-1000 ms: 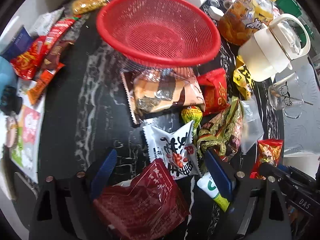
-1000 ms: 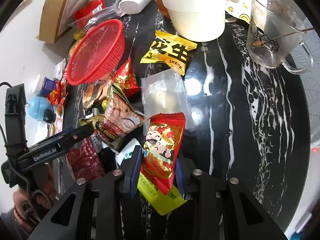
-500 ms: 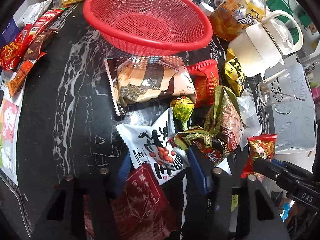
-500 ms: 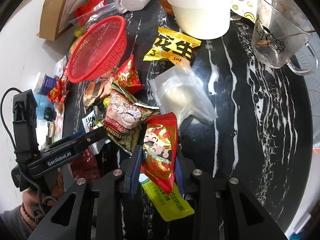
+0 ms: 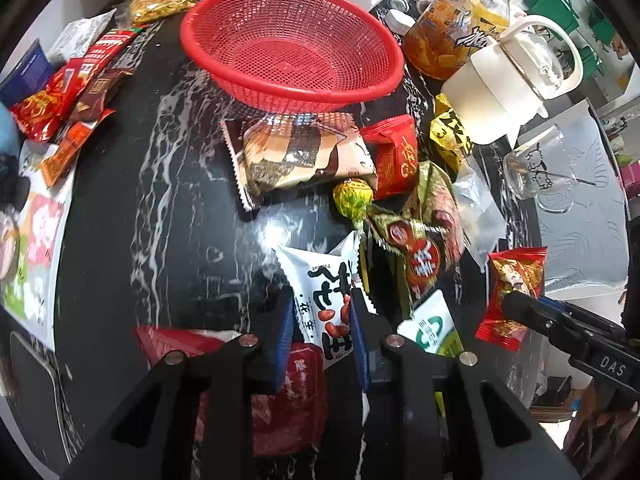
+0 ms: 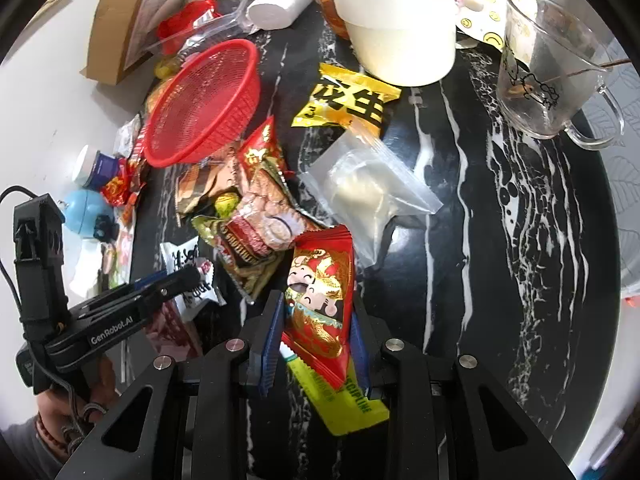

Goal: Organize snacks
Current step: 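Lift the red-gold candy packet with the right gripper while the left gripper grasps the white snack packet, then carry both held packets over the red mesh basket with both grippers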

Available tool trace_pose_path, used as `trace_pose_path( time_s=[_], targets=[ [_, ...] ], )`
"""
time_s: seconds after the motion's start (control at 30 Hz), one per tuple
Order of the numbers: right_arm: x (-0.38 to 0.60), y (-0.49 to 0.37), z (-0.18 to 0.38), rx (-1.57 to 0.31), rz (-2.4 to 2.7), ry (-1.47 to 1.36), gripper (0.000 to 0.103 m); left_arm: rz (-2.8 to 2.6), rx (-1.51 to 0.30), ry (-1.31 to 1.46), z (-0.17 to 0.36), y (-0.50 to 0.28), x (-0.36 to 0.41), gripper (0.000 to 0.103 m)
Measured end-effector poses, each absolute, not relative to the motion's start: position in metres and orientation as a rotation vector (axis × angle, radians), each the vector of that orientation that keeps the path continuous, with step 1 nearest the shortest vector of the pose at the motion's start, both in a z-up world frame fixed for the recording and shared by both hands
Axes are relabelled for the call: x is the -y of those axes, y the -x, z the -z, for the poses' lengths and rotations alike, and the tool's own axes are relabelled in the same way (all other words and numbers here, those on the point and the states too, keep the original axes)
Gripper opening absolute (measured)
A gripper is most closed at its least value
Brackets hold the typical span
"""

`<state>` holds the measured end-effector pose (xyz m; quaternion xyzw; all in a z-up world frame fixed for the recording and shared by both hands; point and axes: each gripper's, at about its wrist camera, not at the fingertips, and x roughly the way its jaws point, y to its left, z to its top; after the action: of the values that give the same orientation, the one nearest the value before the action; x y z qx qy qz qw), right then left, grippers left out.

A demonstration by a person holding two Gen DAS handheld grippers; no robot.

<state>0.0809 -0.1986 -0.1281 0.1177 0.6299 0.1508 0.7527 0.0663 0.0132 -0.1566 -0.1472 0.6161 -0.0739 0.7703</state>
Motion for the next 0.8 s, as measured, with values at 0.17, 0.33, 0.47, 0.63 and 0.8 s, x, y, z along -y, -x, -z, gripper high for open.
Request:
trace_pose_path(
  time_s=[0.17,0.33,0.47,0.63,0.8],
  targets=[
    [0.193,-0.072,0.119,-1.365,-0.365,-0.247,0.03,0.159,-1.315,0.32,0.141,-0.055,-0.014,0.026],
    [0.185,-0.064,0.112,-1.357,-0.397,-0.234,0.03,0.167,-1.273,0.309,0.117,-0.047,-0.017,0.026],
    [0.179,-0.057,0.104,-1.347,-0.426,-0.228,0.03,0.181,-1.248,0.321,0.102,-0.04,-0.022,0.026],
    [0.171,-0.048,0.091,-1.325,-0.447,-0.22,0.03,0.185,-1.204,0.314,0.082,-0.029,-0.022,0.026],
    [0.165,-0.042,0.079,-1.286,-0.475,-0.195,0.03,0.179,-1.16,0.301,0.066,-0.021,-0.026,0.026]
  ],
)
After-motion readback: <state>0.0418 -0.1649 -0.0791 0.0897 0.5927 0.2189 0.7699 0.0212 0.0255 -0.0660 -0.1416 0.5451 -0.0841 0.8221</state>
